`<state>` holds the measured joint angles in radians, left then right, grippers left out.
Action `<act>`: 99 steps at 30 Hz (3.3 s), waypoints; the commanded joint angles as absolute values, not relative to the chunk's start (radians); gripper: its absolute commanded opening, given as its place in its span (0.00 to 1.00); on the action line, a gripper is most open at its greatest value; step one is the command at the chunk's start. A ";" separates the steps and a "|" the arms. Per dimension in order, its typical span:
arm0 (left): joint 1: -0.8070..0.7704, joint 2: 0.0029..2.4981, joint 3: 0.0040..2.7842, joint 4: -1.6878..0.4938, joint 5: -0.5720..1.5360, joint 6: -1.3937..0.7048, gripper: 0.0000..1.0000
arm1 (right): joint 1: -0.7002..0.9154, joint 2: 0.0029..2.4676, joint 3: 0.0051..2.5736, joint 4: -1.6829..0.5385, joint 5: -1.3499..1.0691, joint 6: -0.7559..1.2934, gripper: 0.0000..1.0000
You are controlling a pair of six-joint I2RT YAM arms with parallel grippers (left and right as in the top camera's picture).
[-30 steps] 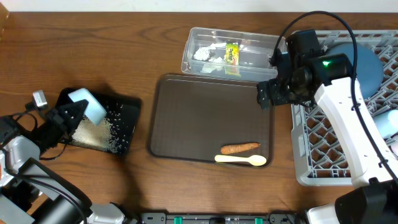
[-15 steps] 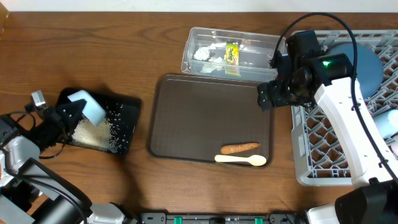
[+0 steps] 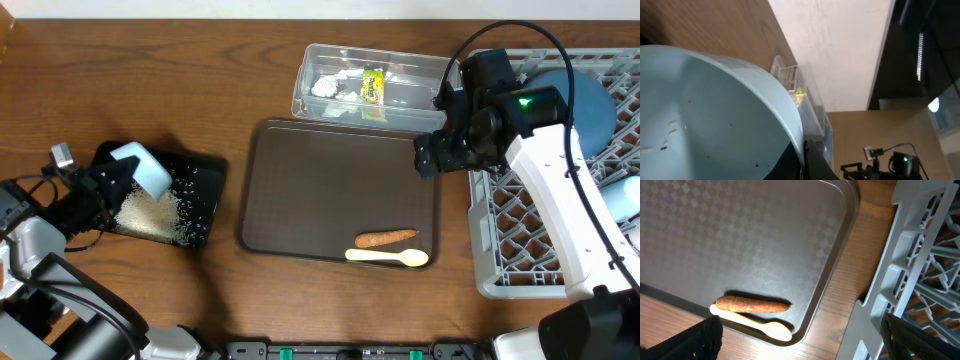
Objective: Sort waste into correct bins and load items into the dishwasher rack
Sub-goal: 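Keep tipping the bowl to empty it, then turn it upright, then carry the empty bowl with the left gripper onto the brown tray and release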
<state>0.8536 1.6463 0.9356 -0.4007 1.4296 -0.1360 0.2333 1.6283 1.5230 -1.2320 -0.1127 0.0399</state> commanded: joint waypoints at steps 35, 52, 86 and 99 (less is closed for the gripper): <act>0.837 1.626 0.944 -0.273 1.575 -0.200 0.06 | 0.237 1.608 1.523 -1.262 -0.105 0.002 0.99; 0.800 1.627 0.944 -0.271 1.520 -0.245 0.06 | 0.237 1.608 1.523 -1.272 -0.105 0.002 0.99; -0.273 1.525 0.945 -0.226 0.543 -0.262 0.06 | 0.237 1.608 1.523 -1.298 -0.105 0.003 0.99; -0.543 1.567 0.944 -0.183 0.215 -0.229 0.07 | 0.236 1.608 1.523 -1.298 -0.094 0.032 0.99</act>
